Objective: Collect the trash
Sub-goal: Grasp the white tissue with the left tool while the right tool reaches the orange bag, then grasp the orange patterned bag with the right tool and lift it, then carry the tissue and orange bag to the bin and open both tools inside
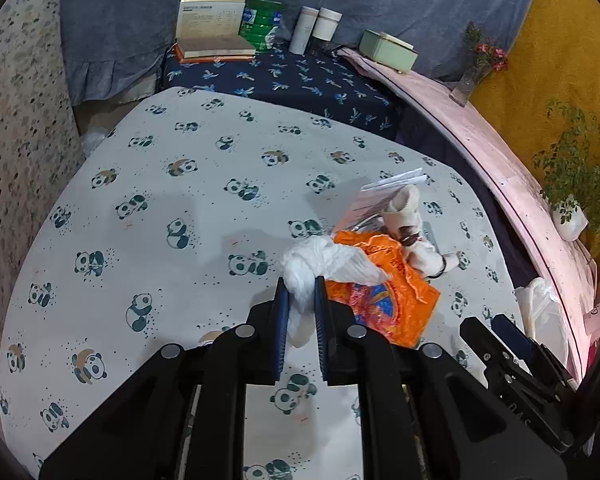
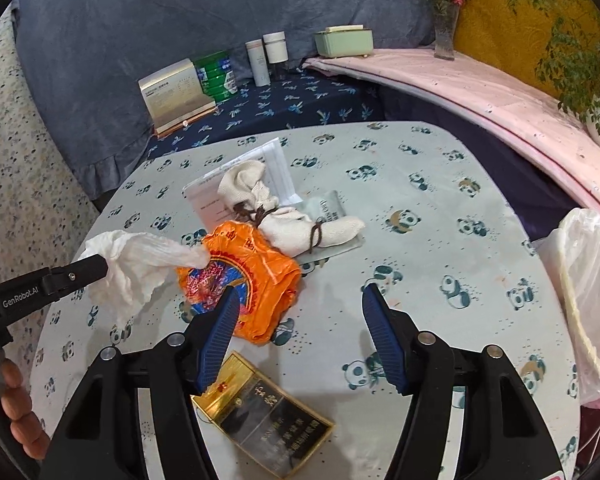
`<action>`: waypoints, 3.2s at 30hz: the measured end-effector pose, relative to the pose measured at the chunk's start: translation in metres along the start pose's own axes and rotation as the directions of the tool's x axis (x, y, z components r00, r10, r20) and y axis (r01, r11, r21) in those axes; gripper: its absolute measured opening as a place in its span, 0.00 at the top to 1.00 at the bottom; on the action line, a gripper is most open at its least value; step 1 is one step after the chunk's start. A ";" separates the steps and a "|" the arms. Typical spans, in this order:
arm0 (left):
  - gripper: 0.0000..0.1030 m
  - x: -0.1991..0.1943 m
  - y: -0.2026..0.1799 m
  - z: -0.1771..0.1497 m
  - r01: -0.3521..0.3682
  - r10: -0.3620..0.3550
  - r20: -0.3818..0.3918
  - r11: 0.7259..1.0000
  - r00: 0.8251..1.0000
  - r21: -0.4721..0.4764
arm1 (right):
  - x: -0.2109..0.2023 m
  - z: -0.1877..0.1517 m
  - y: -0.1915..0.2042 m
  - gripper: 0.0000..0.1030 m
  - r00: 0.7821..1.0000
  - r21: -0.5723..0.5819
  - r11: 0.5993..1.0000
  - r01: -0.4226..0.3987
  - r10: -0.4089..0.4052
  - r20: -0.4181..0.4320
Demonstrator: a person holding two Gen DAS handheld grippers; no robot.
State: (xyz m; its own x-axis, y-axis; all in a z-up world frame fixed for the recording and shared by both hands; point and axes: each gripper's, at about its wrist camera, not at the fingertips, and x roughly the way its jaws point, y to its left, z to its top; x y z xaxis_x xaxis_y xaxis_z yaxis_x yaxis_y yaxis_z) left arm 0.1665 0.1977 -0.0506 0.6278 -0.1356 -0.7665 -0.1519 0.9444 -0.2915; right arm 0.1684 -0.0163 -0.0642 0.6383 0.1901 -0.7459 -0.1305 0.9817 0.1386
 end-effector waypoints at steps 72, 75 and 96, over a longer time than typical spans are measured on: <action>0.78 0.044 -0.421 -0.114 0.425 -0.361 -0.225 0.753 0.905 0.502 | -0.163 -0.052 -0.320 0.98 0.901 0.484 0.833 0.270 -0.395 0.177; 0.53 0.048 -0.425 -0.113 0.408 -0.358 -0.198 0.761 0.912 0.505 | -0.160 -0.053 -0.328 0.98 0.902 0.487 0.830 0.272 -0.396 0.171; 0.36 0.034 -0.356 -0.081 0.281 -0.272 -0.083 0.859 0.959 0.429 | -0.146 -0.023 -0.282 0.67 0.914 0.390 0.883 0.262 -0.357 0.192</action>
State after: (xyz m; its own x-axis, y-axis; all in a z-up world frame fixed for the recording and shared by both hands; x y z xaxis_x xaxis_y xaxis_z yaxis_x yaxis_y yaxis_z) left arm 0.1796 -0.1672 -0.0194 0.5797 -0.4116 -0.7032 0.3733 0.9013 -0.2199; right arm 0.0948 -0.3206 -0.0093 0.7759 -0.1748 -0.6062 0.3484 0.9198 0.1807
